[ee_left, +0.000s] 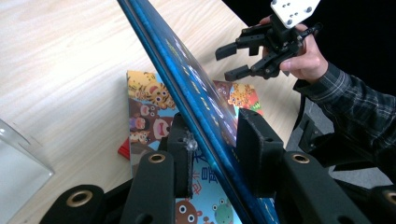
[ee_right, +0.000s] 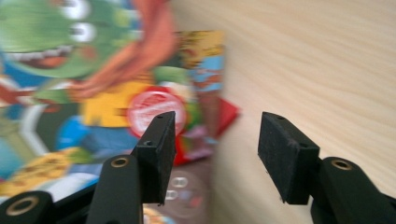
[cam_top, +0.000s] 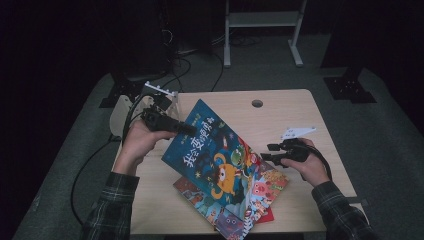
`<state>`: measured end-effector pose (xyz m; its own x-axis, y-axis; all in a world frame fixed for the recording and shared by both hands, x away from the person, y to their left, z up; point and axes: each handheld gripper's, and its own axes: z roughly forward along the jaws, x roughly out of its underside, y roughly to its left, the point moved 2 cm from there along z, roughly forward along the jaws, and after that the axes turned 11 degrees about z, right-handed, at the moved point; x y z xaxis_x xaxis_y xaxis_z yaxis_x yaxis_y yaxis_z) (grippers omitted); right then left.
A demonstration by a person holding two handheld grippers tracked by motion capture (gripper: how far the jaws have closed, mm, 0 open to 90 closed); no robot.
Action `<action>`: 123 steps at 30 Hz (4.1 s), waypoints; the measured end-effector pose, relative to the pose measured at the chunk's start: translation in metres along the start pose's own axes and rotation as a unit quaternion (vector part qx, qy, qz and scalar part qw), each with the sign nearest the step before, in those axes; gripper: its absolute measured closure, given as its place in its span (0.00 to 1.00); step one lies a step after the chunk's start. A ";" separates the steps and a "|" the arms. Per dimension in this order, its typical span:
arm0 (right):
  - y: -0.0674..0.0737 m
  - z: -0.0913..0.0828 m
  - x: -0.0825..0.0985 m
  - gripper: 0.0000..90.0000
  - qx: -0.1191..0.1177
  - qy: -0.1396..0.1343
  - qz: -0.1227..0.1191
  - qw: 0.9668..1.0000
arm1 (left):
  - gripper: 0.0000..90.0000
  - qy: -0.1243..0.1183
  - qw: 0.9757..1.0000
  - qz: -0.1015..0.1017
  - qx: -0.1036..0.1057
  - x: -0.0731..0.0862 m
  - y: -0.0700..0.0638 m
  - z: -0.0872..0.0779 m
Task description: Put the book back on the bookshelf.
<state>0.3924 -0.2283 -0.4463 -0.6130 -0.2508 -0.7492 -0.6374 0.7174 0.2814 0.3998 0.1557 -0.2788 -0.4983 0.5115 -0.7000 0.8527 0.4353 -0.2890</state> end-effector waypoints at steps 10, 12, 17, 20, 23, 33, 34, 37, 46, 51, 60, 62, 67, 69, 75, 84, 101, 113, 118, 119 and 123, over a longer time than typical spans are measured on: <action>-0.034 0.003 0.012 0.42 0.103 0.008 0.036 0.994 | 0.79 0.016 0.999 0.023 -0.020 -0.022 -0.012 -0.013; -0.040 0.005 0.016 0.41 0.118 0.012 0.040 0.992 | 0.80 0.015 0.999 0.027 -0.021 -0.026 -0.015 -0.017; -0.054 0.007 0.019 0.40 0.144 0.016 0.056 0.988 | 0.82 0.034 0.998 0.039 -0.031 -0.033 -0.022 -0.023; -0.060 0.009 0.021 0.39 0.155 0.017 0.063 0.986 | 0.82 0.043 0.997 0.048 -0.035 -0.036 -0.027 -0.024; -0.066 0.013 0.024 0.37 0.165 0.024 0.066 0.984 | 0.83 0.054 0.996 0.056 -0.035 -0.042 -0.032 -0.026; -0.069 0.016 0.026 0.30 0.171 0.017 0.061 0.983 | 0.89 0.084 0.989 0.106 -0.053 -0.060 -0.059 -0.038; -0.069 0.016 0.026 0.30 0.171 0.017 0.061 0.983 | 0.90 0.087 0.989 0.111 -0.055 -0.061 -0.061 -0.038; -0.068 0.016 0.026 0.30 0.171 0.015 0.062 0.983 | 0.90 0.094 0.986 0.123 -0.061 -0.062 -0.068 -0.040; -0.068 0.017 0.027 0.30 0.172 0.011 0.062 0.983 | 0.92 0.098 0.983 0.139 -0.074 -0.063 -0.076 -0.046; -0.069 0.018 0.028 0.26 0.175 0.002 0.062 0.983 | 0.92 0.093 0.982 0.137 -0.092 -0.059 -0.073 -0.054; -0.071 0.020 0.028 0.18 0.183 -0.005 0.071 0.981 | 0.92 0.081 0.984 0.115 -0.112 -0.046 -0.060 -0.074; -0.071 0.020 0.028 0.18 0.183 -0.005 0.071 0.981 | 0.92 0.077 0.984 0.110 -0.119 -0.042 -0.058 -0.079; -0.071 0.020 0.028 0.18 0.183 -0.005 0.071 0.981 | 0.92 0.073 0.984 0.096 -0.134 -0.033 -0.050 -0.092; -0.071 0.020 0.028 0.18 0.183 -0.005 0.071 0.981 | 0.92 0.071 0.984 0.092 -0.138 -0.029 -0.048 -0.096; -0.071 0.020 0.028 0.18 0.183 -0.005 0.071 0.981 | 0.92 0.067 0.984 0.074 -0.148 -0.016 -0.040 -0.111; -0.071 0.020 0.028 0.18 0.183 -0.005 0.071 0.981 | 0.92 0.069 0.982 0.052 -0.169 0.004 -0.030 -0.130; -0.071 0.020 0.028 0.18 0.183 -0.006 0.071 0.981 | 0.92 0.061 0.974 -0.012 -0.216 0.047 -0.007 -0.165; -0.071 0.020 0.028 0.18 0.183 -0.005 0.071 0.981 | 0.92 0.049 0.968 -0.066 -0.238 0.068 0.014 -0.184; -0.071 0.020 0.028 0.18 0.183 -0.005 0.071 0.981 | 0.92 0.044 0.963 -0.081 -0.253 0.074 0.020 -0.191; -0.071 0.020 0.028 0.18 0.183 -0.005 0.071 0.981 | 0.92 0.043 0.962 -0.081 -0.256 0.074 0.021 -0.192; -0.071 0.020 0.028 0.18 0.183 -0.005 0.071 0.981 | 0.92 0.046 0.959 -0.091 -0.266 0.076 0.024 -0.194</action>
<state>0.4295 -0.2735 -0.4995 -0.6775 -0.1253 -0.7248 -0.3346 0.9300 0.1519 0.3519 0.3486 -0.2124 -0.6635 0.4435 -0.6025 0.5620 0.8271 -0.0101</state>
